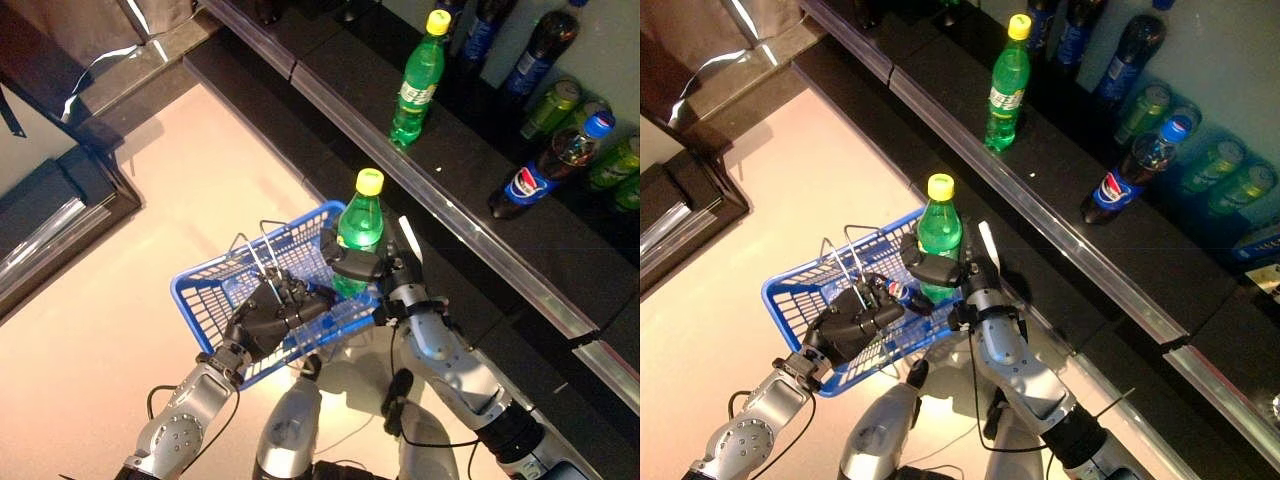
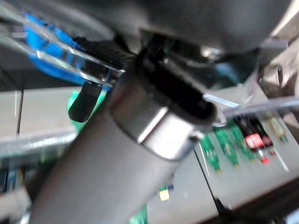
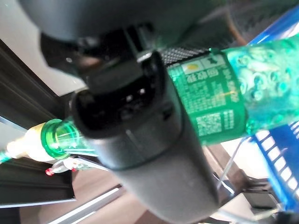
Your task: Pick up the drink and place into the basket.
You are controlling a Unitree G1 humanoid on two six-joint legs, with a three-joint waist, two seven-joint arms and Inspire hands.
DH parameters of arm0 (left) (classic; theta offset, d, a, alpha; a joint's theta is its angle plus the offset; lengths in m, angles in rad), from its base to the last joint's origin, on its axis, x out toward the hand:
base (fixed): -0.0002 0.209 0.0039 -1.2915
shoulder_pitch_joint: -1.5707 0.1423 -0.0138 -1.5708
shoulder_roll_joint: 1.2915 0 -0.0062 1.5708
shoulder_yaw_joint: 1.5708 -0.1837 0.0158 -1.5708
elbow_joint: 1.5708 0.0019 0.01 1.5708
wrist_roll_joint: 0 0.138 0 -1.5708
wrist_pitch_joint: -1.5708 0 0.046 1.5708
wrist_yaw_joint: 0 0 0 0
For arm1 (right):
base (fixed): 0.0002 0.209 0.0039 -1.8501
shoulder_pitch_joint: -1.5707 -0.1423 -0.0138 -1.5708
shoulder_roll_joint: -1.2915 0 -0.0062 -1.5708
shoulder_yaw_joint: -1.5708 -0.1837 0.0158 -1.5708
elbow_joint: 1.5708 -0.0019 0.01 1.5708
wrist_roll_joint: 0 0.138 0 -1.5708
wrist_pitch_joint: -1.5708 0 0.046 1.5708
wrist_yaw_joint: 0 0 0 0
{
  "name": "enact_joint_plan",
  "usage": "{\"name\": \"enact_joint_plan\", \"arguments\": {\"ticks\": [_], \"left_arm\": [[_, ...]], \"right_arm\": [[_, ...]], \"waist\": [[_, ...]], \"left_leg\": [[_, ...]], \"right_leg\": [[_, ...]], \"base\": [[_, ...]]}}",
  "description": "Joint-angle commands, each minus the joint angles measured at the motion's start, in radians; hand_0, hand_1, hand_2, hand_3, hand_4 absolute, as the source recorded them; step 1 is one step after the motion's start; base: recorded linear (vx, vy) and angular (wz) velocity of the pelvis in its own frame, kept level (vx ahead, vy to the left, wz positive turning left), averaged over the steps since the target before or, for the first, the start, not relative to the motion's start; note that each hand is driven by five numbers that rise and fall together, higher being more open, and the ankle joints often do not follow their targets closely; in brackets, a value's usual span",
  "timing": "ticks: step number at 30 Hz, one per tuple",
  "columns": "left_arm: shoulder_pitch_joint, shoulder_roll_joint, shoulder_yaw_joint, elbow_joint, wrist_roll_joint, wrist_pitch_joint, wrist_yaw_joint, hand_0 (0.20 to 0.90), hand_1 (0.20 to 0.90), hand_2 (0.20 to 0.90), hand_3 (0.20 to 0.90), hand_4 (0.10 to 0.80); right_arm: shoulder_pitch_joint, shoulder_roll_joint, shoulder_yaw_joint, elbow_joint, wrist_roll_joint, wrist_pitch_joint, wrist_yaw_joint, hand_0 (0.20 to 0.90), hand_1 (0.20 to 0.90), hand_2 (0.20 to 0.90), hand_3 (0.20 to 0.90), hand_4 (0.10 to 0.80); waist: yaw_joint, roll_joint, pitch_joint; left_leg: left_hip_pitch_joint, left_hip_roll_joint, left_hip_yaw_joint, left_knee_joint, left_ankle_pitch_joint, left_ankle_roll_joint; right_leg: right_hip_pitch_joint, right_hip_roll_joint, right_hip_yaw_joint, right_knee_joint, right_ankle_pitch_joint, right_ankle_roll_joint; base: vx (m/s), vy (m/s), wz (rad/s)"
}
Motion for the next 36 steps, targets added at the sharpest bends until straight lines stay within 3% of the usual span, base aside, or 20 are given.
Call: {"name": "enact_joint_plan", "arguments": {"ticks": [1, 21, 29, 36], "left_arm": [[-0.188, -0.041, 0.057, -0.496, -0.078, -0.158, -0.316, 0.3, 0.3, 0.3, 0.2, 0.1], [-0.127, 0.059, 0.211, -0.532, -0.061, -0.159, -0.407, 0.3, 0.3, 0.3, 0.2, 0.1], [-0.153, 0.09, 0.196, -0.555, -0.115, -0.15, -0.487, 0.3, 0.3, 0.3, 0.2, 0.1], [-0.267, 0.129, 0.102, -0.601, -0.172, -0.119, -0.554, 0.3, 0.3, 0.3, 0.2, 0.1]], "right_arm": [[-0.127, 0.09, 0.052, -0.13, -0.089, -0.113, -0.008, 0.3, 0.3, 0.3, 0.2, 0.1], [-0.026, 0.085, 0.021, -0.024, -0.133, -0.112, -0.131, 0.3, 0.3, 0.3, 0.2, 0.1], [0.015, 0.113, 0.036, 0.06, -0.086, -0.137, -0.154, 0.3, 0.3, 0.3, 0.2, 0.1], [0.04, 0.189, 0.108, 0.21, 0.006, -0.18, -0.152, 0.3, 0.3, 0.3, 0.2, 0.1]], "waist": [[-0.028, -0.036, -0.17], [0.029, -0.049, -0.232], [0.033, -0.055, -0.251], [0.033, -0.06, -0.262]], "left_leg": [[-0.109, -0.044, 0.013, 0.122, 0.082, 0.034], [-0.119, -0.036, -0.003, 0.13, 0.076, 0.016], [-0.113, -0.03, -0.005, 0.127, 0.074, 0.01], [-0.115, -0.025, 0.0, 0.122, 0.068, 0.004]], "right_leg": [[0.142, -0.002, 0.044, -0.109, 0.015, -0.018], [0.196, -0.011, 0.009, -0.129, 0.003, -0.002], [0.211, -0.008, 0.01, -0.135, 0.002, 0.004], [0.219, -0.009, 0.01, -0.141, 0.006, 0.014]], "base": [[0.01, 0.001, 0.12], [0.048, -0.015, 0.04], [0.042, -0.015, 0.01], [0.017, -0.007, 0.0]]}}
